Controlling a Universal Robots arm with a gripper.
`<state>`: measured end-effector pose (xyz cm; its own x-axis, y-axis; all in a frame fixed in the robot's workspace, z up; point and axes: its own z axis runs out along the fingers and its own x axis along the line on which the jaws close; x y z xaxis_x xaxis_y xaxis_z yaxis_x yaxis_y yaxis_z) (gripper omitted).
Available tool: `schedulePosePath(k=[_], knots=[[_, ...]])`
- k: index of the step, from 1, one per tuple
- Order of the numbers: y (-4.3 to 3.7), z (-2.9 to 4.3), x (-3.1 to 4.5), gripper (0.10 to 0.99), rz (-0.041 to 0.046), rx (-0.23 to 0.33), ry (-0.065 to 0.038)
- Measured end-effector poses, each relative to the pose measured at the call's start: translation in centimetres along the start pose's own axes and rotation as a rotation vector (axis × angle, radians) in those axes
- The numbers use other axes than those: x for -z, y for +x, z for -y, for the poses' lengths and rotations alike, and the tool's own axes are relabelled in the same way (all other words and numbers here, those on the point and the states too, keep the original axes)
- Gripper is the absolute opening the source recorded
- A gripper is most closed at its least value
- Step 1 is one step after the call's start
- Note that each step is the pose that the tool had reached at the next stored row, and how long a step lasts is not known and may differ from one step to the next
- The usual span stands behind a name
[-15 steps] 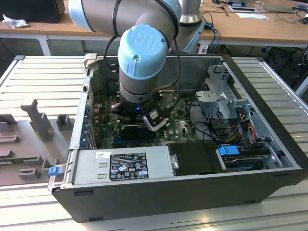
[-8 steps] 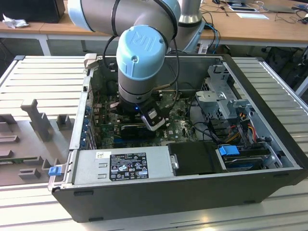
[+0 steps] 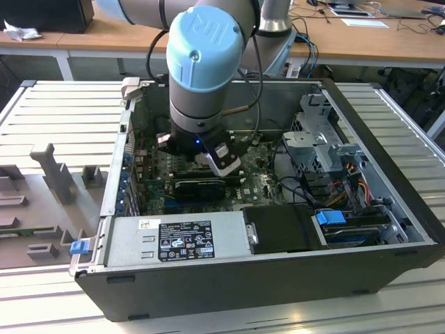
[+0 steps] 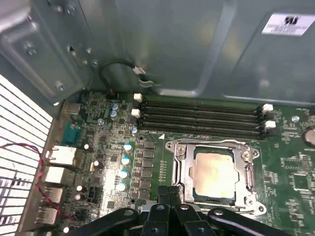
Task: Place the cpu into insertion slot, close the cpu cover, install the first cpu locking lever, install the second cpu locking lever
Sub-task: 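Install the second cpu locking lever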
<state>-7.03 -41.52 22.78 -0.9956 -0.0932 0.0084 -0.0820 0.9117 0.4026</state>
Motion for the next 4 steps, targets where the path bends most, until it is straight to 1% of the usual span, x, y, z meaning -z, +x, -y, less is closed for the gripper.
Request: schedulePosePath(k=[1,4], knots=[[0.01,-0.21,0.48,0.106,0.0000,0.000,0.000],[0.00,-0.26,0.58,0.106,0.0001,0.000,0.000]])
